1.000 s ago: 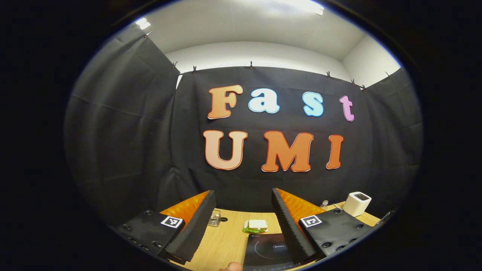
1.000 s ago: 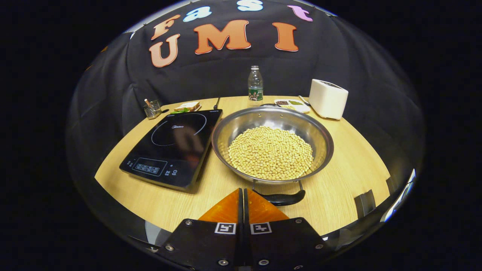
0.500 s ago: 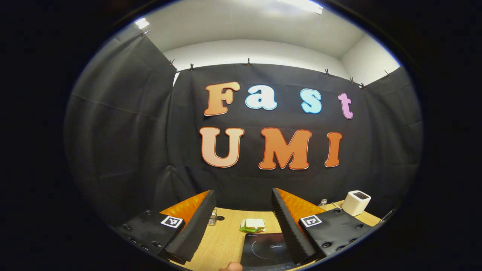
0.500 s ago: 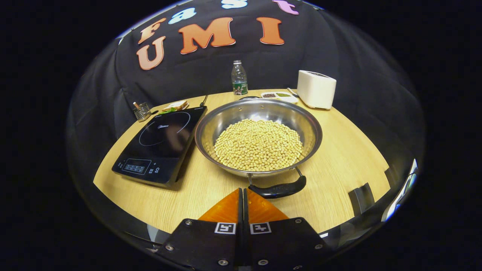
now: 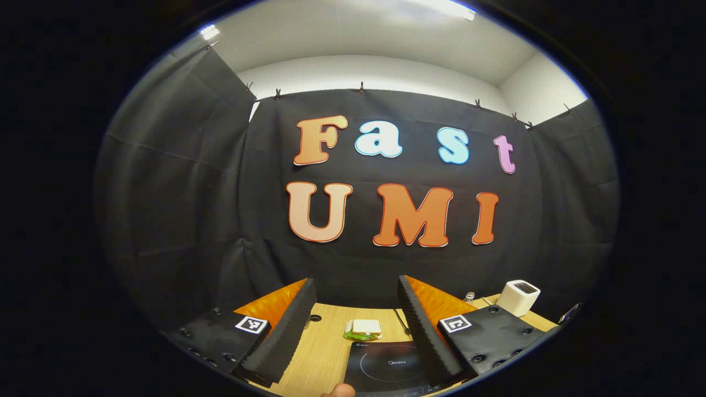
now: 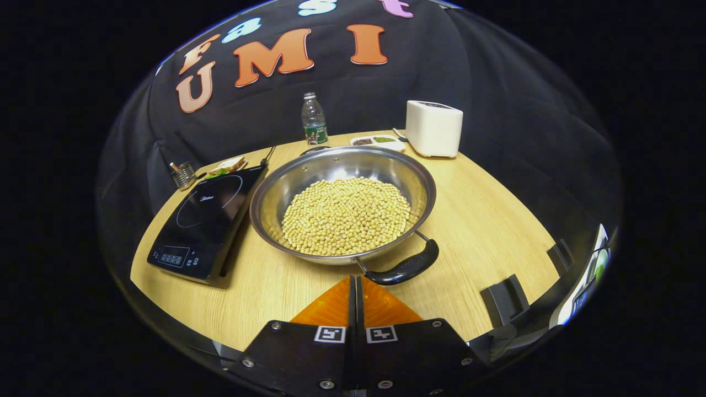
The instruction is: First push the handle of the pot to place it horizontally, then grasp the pot with both hands and set it on the induction cooktop.
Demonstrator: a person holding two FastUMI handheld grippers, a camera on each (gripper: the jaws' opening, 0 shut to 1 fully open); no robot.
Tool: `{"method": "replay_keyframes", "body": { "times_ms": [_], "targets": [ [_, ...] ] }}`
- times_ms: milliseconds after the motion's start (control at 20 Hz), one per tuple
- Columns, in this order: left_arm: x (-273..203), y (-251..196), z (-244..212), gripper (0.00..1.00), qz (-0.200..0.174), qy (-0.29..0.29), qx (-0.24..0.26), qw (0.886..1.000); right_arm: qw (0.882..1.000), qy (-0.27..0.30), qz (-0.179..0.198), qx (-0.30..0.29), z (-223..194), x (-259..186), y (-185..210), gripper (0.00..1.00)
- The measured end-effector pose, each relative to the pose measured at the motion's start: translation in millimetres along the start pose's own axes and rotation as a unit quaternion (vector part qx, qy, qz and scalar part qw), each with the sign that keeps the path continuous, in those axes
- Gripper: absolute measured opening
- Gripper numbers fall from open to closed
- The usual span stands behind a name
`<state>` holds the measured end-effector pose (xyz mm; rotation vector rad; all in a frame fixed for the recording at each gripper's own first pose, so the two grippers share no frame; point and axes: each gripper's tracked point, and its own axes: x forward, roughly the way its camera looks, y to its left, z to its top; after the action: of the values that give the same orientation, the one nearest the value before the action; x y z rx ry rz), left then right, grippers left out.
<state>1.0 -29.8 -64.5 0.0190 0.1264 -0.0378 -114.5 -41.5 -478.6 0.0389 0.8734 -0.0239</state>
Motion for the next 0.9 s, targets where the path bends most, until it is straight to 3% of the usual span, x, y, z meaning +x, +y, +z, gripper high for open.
{"method": "replay_keyframes", "body": {
  "times_ms": [900],
  "targets": [
    [25.3, -29.0, -5.9, 0.98, 0.0, 0.002, 0.012, 1.0, 0.999, -0.002, -0.036, 0.029, 35.7, 46.7, -58.9, 0.0]
  ]
}}
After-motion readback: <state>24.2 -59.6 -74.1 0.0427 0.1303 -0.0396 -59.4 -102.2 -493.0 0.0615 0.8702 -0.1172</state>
